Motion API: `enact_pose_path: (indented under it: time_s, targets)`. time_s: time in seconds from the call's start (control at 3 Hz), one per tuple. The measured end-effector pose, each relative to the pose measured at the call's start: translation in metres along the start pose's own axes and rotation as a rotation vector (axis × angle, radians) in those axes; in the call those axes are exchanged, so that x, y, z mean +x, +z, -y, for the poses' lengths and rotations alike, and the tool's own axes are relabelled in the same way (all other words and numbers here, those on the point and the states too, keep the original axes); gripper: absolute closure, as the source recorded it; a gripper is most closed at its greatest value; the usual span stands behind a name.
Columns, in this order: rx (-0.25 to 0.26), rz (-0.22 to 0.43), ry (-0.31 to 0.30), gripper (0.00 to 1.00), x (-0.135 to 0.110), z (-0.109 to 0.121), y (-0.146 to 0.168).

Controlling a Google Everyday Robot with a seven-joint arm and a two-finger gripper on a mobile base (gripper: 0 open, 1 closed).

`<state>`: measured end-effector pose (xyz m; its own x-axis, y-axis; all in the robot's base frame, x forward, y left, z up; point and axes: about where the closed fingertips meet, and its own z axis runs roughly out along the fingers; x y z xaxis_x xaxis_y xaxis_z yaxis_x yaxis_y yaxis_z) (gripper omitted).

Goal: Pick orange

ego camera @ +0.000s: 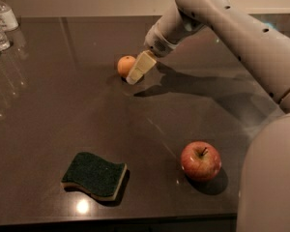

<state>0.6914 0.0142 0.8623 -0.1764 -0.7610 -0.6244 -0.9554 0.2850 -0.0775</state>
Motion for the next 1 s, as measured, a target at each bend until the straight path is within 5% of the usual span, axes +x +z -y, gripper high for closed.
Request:
enact_pose_path:
  time_s: [0.33,1.0]
  targets:
    - [-0.043,0.015,-0.016,0.03,-0.014,-0.011,0.016]
    - [-0.077,0.013,-0.035,0.48,-0.021,-0.023,0.023]
